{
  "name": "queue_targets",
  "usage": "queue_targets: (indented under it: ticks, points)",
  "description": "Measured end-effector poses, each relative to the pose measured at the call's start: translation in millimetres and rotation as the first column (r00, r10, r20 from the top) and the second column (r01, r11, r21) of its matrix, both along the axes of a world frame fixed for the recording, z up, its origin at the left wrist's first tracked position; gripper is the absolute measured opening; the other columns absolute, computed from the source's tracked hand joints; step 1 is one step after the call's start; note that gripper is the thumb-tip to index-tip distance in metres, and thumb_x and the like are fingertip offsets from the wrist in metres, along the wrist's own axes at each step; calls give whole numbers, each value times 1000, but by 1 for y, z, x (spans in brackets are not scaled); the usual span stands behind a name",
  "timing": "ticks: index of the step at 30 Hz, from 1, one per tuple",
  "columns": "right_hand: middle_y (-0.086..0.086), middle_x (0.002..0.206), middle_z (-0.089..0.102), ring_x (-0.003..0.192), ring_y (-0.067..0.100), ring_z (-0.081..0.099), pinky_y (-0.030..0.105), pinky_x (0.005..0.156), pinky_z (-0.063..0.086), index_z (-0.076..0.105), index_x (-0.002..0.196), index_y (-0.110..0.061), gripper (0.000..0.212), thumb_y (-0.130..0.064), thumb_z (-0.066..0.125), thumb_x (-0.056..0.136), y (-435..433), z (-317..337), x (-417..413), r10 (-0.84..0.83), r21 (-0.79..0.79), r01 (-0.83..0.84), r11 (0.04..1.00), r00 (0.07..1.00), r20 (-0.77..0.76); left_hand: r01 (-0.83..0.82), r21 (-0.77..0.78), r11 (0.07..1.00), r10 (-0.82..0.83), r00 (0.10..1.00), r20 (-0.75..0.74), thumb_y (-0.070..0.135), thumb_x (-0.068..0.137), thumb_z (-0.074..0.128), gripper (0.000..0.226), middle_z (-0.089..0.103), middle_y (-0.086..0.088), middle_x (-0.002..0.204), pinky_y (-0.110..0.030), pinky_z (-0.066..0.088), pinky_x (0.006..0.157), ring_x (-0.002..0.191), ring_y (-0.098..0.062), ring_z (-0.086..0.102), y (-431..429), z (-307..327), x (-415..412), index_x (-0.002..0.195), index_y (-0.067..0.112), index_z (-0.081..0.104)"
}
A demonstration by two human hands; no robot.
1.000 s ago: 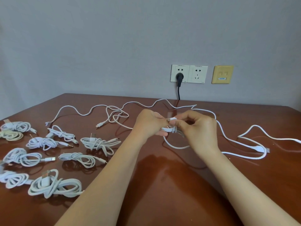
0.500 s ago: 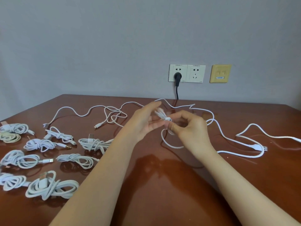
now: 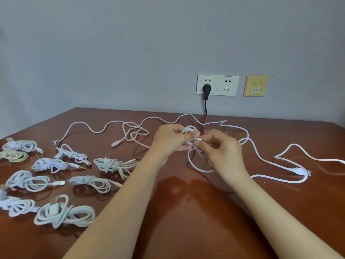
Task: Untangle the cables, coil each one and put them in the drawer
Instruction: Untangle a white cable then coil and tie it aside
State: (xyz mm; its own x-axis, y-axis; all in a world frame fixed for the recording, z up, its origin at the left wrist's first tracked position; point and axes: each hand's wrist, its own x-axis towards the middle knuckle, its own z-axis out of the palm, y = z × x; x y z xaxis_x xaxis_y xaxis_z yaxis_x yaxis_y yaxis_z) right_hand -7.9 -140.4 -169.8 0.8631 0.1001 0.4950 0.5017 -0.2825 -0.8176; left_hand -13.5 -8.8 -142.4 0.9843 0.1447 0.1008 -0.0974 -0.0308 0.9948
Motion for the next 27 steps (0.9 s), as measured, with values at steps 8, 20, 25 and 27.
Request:
queue_targets:
  ticks: [8, 20, 25, 27]
  points:
    - [-7, 58, 64, 54, 5, 55, 13, 55, 39, 64, 68, -20, 17, -21, 66, 84, -1, -4, 2, -8, -131, 20, 991, 996, 91, 1, -15, 1000, -1, 1000, 11, 3, 76, 74, 9, 69, -3, 72, -14, 52, 55, 58, -4, 65, 3, -3, 2, 74, 7, 66]
    - [7, 70, 66, 59, 19, 61, 32, 63, 47, 47, 68, -19, 25, -22, 65, 86, 1, 2, 5, -80, 17, 83, 996, 987, -141, 216, 0, 976, -216, 975, -44, 5, 89, 58, 8, 68, -6, 82, -14, 55, 66, 71, -8, 67, -1, 1, 0, 89, 6, 66]
    - [15, 78, 66, 58, 24, 62, 50, 78, 55, 56, 99, -7, 22, -16, 68, 84, -1, 6, 7, 149, 289, -14, 957, 880, -452, 154, 207, 966, -158, 987, 2, 6, 89, 59, 10, 66, -8, 80, -17, 56, 68, 68, -11, 66, 1, -1, 4, 84, 9, 67]
    - [15, 74, 65, 58, 21, 61, 41, 74, 56, 61, 102, 2, 20, -10, 62, 87, -5, 11, 6, 263, 328, -84, 941, 791, -552, 129, 293, 947, -144, 989, 30, 8, 88, 60, 14, 67, -7, 77, -18, 56, 65, 62, -9, 65, 0, -2, 5, 79, 13, 67]
